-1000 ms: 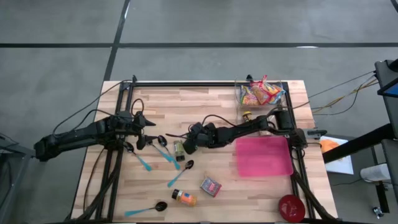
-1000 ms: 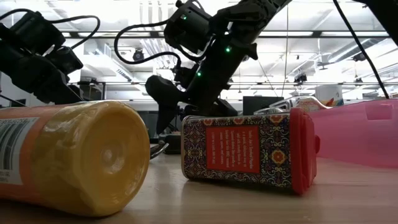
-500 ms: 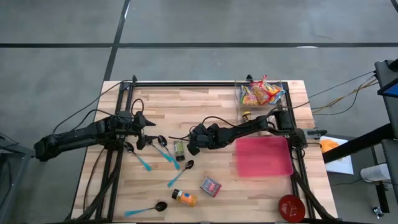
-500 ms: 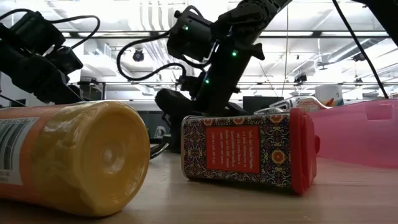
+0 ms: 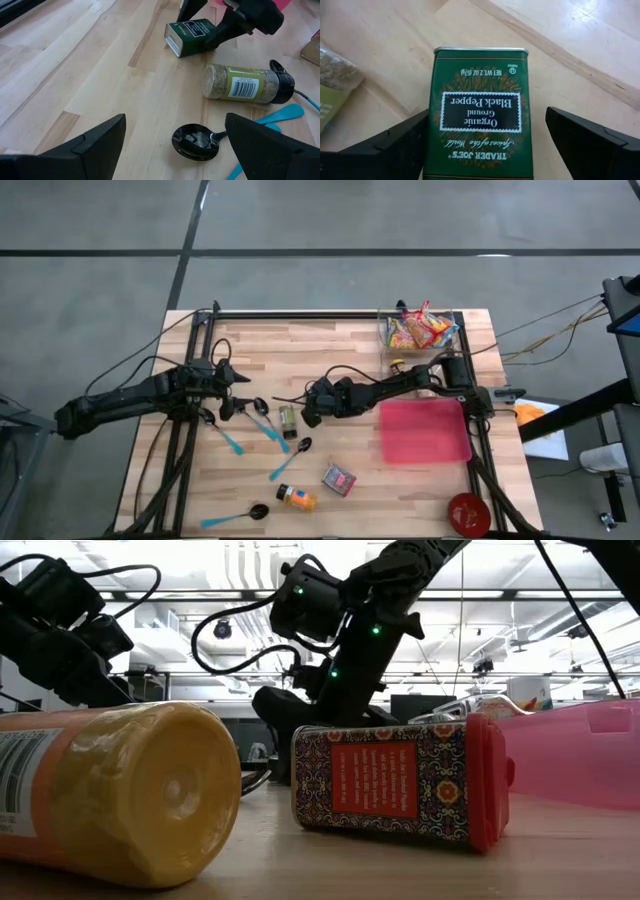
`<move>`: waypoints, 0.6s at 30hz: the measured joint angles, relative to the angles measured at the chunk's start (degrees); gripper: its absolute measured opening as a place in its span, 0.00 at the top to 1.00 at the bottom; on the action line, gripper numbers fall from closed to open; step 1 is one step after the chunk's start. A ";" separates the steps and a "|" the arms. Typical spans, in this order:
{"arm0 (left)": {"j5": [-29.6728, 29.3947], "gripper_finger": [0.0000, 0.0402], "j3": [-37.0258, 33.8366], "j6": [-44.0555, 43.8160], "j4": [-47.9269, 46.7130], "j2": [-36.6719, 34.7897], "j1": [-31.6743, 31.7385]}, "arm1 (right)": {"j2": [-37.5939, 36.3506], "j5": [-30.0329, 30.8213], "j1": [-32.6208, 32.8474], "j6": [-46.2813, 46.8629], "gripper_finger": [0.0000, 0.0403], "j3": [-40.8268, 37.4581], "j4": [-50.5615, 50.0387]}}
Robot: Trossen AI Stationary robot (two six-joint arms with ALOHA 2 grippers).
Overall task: Pick & Place Food Item
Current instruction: Put the black and green seasoning can into the bottom transparent bin
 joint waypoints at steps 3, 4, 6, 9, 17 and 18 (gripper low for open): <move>-0.02 0.14 -0.02 0.00 0.00 0.00 0.00 | 0.00 -0.01 0.02 0.00 0.16 0.00 0.00; 0.00 0.14 0.00 0.00 0.00 0.00 0.00 | 0.00 -0.02 0.02 0.00 0.19 0.00 0.00; 0.00 0.14 -0.02 -0.02 0.00 0.00 0.00 | 0.00 0.04 0.02 0.00 0.25 0.00 -0.20; 0.00 0.14 -0.02 0.00 0.00 0.00 0.00 | 0.00 0.21 0.02 0.00 0.33 0.00 -0.44; 0.03 0.14 -0.02 0.00 0.00 0.00 0.00 | -0.01 0.24 0.02 0.09 0.35 0.00 -0.64; 0.02 0.14 -0.02 0.00 0.00 0.00 0.01 | -0.01 0.24 0.02 0.11 0.35 0.00 -0.66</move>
